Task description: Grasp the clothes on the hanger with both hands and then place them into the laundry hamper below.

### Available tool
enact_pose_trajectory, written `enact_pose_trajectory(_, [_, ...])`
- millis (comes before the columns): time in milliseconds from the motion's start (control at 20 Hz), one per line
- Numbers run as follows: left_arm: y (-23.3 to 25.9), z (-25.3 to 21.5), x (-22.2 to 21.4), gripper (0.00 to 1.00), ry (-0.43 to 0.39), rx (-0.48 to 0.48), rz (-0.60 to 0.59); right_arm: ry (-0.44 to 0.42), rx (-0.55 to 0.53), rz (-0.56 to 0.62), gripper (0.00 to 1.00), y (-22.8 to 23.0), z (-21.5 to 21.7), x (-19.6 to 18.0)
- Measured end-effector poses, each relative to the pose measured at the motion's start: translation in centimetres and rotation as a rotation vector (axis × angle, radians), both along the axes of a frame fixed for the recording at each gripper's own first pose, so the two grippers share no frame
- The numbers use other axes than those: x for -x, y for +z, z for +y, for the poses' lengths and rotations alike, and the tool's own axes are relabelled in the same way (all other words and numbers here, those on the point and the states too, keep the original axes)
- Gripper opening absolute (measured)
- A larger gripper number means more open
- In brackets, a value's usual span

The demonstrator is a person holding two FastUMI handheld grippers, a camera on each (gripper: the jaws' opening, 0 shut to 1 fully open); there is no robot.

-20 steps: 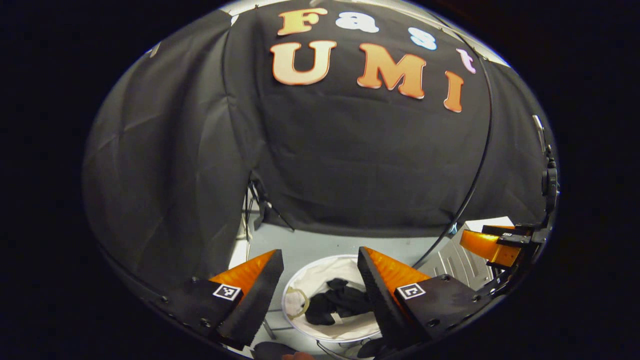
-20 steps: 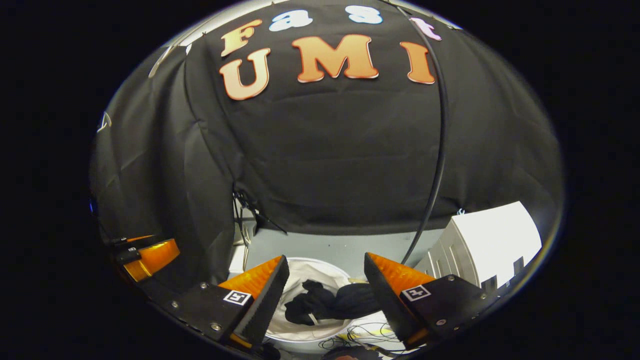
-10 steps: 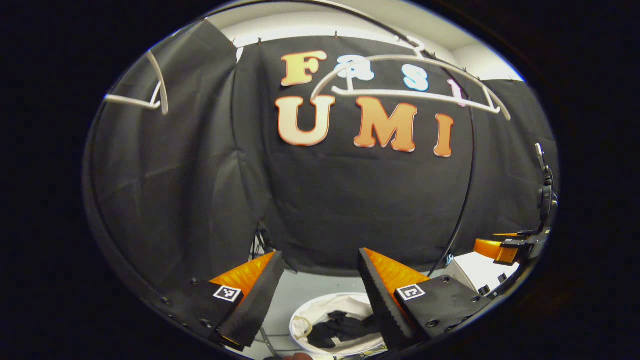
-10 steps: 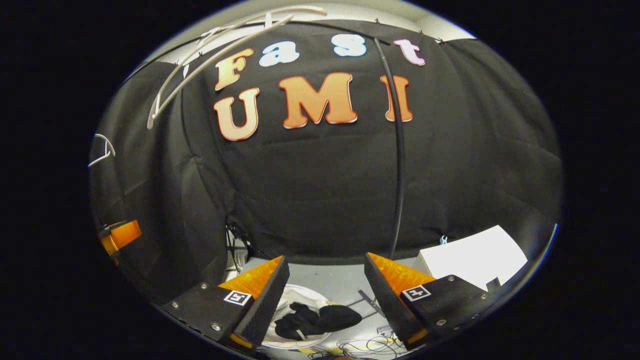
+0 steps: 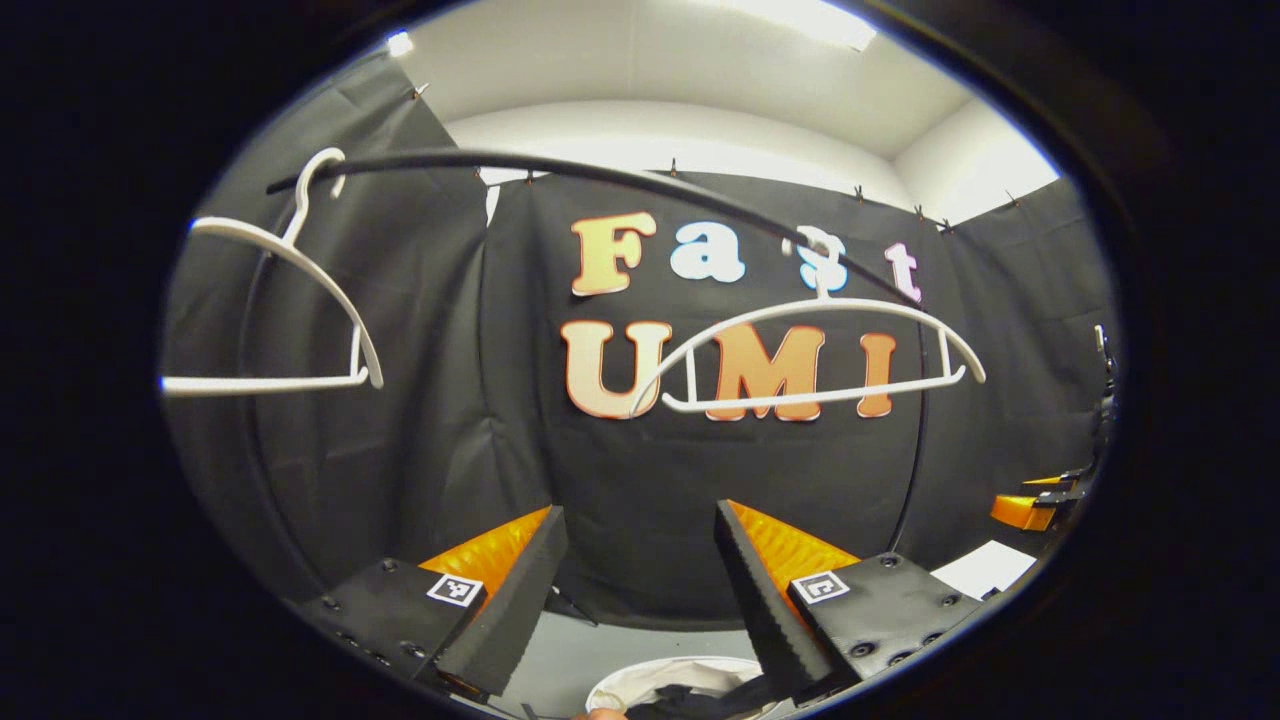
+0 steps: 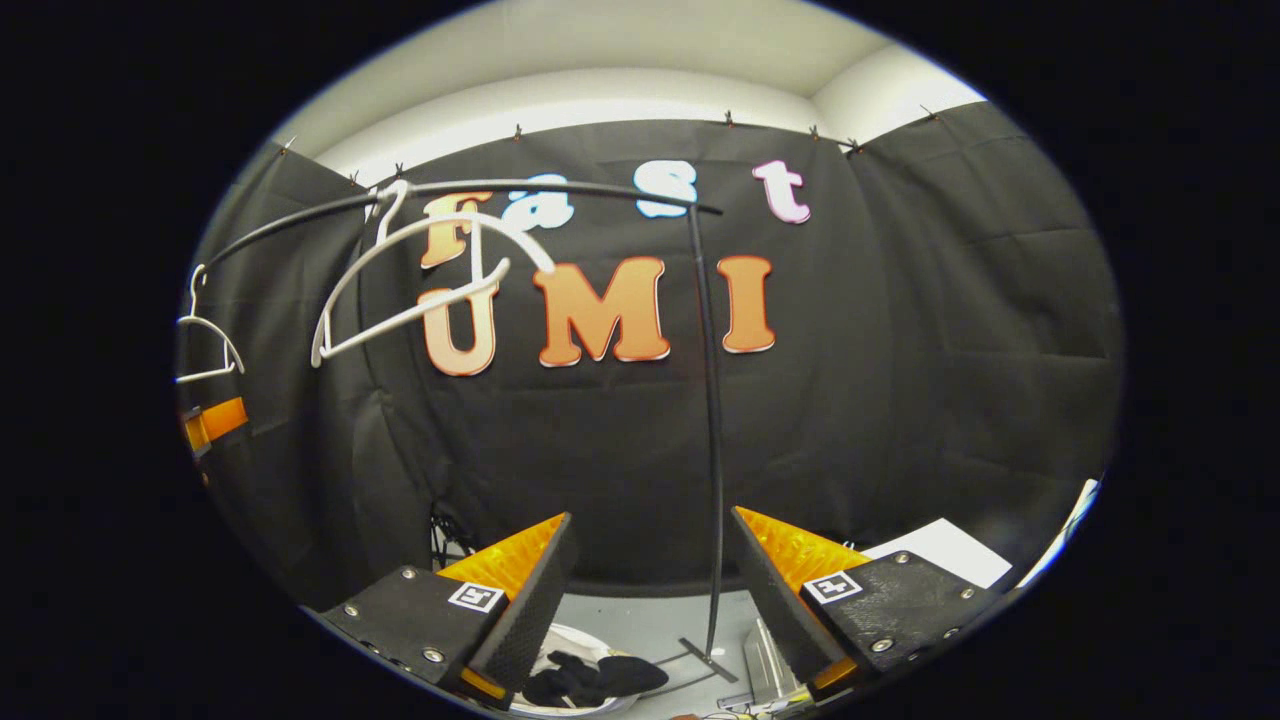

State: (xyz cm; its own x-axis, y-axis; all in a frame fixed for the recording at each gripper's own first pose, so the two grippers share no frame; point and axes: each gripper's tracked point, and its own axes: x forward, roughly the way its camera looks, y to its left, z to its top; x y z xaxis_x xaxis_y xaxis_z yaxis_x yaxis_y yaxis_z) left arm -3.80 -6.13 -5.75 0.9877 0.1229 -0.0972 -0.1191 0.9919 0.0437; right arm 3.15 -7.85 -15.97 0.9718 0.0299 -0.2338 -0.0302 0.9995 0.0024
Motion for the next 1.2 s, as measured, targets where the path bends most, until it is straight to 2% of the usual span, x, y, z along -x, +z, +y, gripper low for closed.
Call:
enact_pose_trajectory(200, [2.4, 0.7, 0.3, 0.94, 0.025, -0.019, -0.058, -0.019, 0.009, -0.1, 1.0, 5.7, -2.0, 3.3])
enact_pose_trajectory(350, [3.1, 1.0, 1.0, 0.94, 0.027, -0.029, -0.083, -0.025, 0.01, -0.149, 1.0, 7.6, -2.3, 4.4])
enact_pose_trajectory(400, [3.3, 1.1, 1.2, 0.94, 0.027, -0.031, -0.088, -0.028, 0.004, -0.156, 1.0, 7.9, -2.4, 4.8])
enact_pose_trajectory(450, [3.4, 1.0, 1.5, 0.94, 0.025, -0.031, -0.09, -0.028, 0.0, -0.162, 0.93, 7.9, -2.3, 4.9])
enact_pose_trajectory(500, [3.5, 0.9, 1.5, 0.94, 0.018, -0.032, -0.09, -0.023, -0.002, -0.168, 1.0, 8.0, -2.1, 5.1])
enact_pose_trajectory(600, [2.8, 1.3, 1.6, 0.96, 0.014, -0.034, -0.088, -0.019, 0.001, -0.172, 1.0, 7.9, -1.8, 5.0])
enact_pose_trajectory(650, [2.6, 1.9, 1.7, 0.94, 0.018, -0.038, -0.088, -0.017, 0.001, -0.171, 1.0, 7.8, -1.7, 4.9])
enact_pose_trajectory(800, [2.7, 2.5, 1.5, 0.94, 0.025, -0.04, -0.093, -0.006, -0.009, -0.174, 1.0, 7.7, -1.2, 4.6])
enact_pose_trajectory(900, [2.8, 2.5, 1.2, 0.99, 0.031, -0.029, -0.104, -0.005, -0.001, -0.185, 1.0, 7.7, -1.5, 4.5])
enact_pose_trajectory(950, [2.8, 2.6, 1.0, 0.94, 0.037, -0.026, -0.103, -0.003, 0.001, -0.191, 1.0, 7.7, -1.7, 4.5])
enact_pose_trajectory(1000, [2.4, 2.9, 0.7, 0.96, 0.048, -0.029, -0.094, -0.003, -0.003, -0.196, 1.0, 7.9, -1.7, 4.2])
enact_pose_trajectory(1050, [2.2, 3.0, 0.6, 0.94, 0.059, -0.034, -0.087, -0.001, -0.007, -0.2, 1.0, 8.1, -1.8, 4.1])
enact_pose_trajectory(1100, [2.2, 3.1, 0.5, 0.96, 0.069, -0.037, -0.086, 0.001, -0.006, -0.205, 1.0, 8.3, -1.9, 3.7])
enact_pose_trajectory(1200, [1.9, 2.7, 0.6, 0.94, 0.071, -0.035, -0.085, -0.005, 0.001, -0.215, 1.0, 8.5, -2.6, 3.2])
